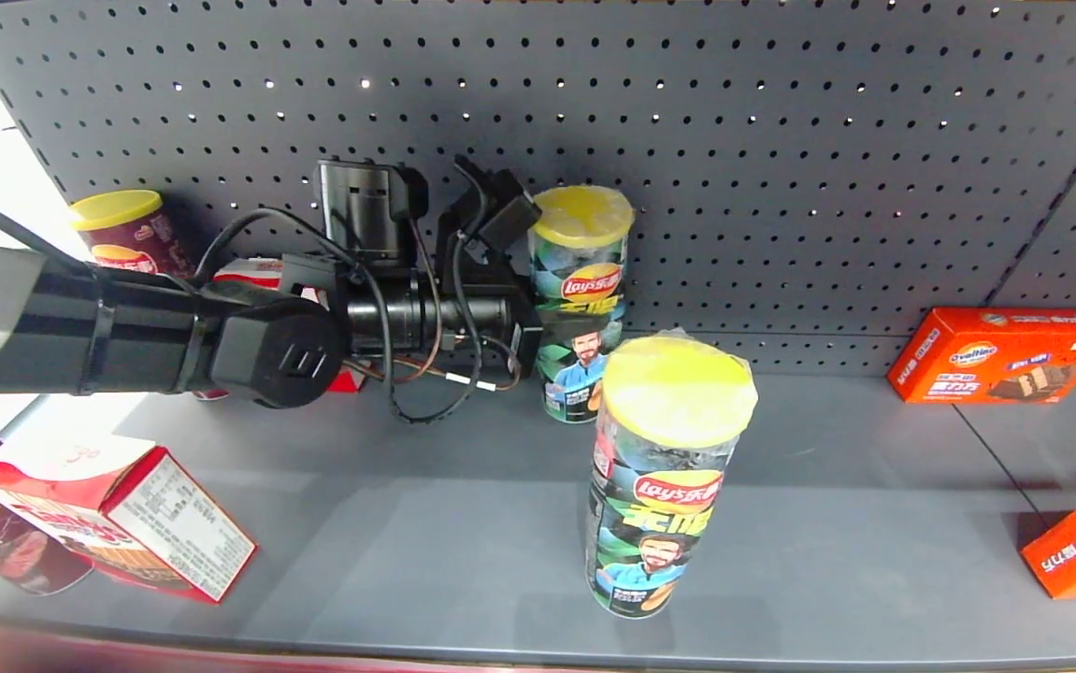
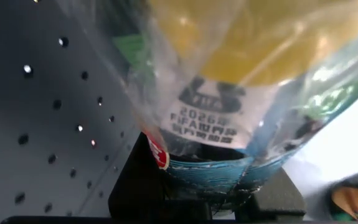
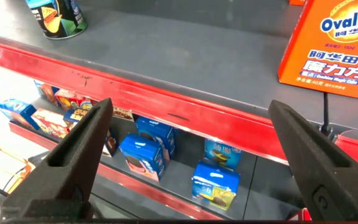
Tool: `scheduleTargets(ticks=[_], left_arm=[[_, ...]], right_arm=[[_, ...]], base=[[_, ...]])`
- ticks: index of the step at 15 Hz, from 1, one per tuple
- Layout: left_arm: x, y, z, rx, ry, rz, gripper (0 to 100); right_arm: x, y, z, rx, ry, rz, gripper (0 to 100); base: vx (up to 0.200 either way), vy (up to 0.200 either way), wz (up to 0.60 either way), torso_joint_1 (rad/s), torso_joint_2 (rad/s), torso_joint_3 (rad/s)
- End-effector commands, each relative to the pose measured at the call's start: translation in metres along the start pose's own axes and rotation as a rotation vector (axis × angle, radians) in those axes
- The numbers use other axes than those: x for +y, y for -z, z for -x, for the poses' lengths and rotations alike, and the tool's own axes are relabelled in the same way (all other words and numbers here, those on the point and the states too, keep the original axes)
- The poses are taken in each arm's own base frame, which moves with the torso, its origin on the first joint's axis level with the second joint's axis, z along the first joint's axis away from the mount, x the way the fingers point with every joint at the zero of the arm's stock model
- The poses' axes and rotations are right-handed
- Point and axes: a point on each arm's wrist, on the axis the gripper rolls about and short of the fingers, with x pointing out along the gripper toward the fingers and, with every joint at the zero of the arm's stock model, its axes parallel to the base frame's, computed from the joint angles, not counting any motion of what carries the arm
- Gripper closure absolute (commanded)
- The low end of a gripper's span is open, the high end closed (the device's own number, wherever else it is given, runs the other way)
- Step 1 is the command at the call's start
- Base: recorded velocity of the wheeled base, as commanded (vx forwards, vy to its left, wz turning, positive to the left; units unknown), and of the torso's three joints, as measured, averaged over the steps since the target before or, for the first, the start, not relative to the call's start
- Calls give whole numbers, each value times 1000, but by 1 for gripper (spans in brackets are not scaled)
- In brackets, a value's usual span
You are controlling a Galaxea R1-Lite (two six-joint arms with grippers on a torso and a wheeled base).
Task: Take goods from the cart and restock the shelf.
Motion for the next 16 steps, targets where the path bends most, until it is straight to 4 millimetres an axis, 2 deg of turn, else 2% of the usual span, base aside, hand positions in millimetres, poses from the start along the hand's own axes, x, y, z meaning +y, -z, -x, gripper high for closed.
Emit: scheduleTargets(ticks=[1,8,9,12,16], left_arm=[[4,8,-10,9,6,7,100],[2,22,-20,32,24,23,100],[3,22,-20,32,21,21,0],[3,21,-17,33,11,17,0],[-3,1,6,11,-23,-11,0]], right_arm=[[0,0,0,1,0,0,0],[0,0,0,1,0,0,0],[0,0,0,1,0,0,0],[0,0,0,1,0,0,0],[0,0,0,1,0,0,0]], base=[[0,0,0,0,0,0],[0,0,0,0,0,0],[0,0,0,0,0,0],[0,0,0,0,0,0],[0,0,0,0,0,0]])
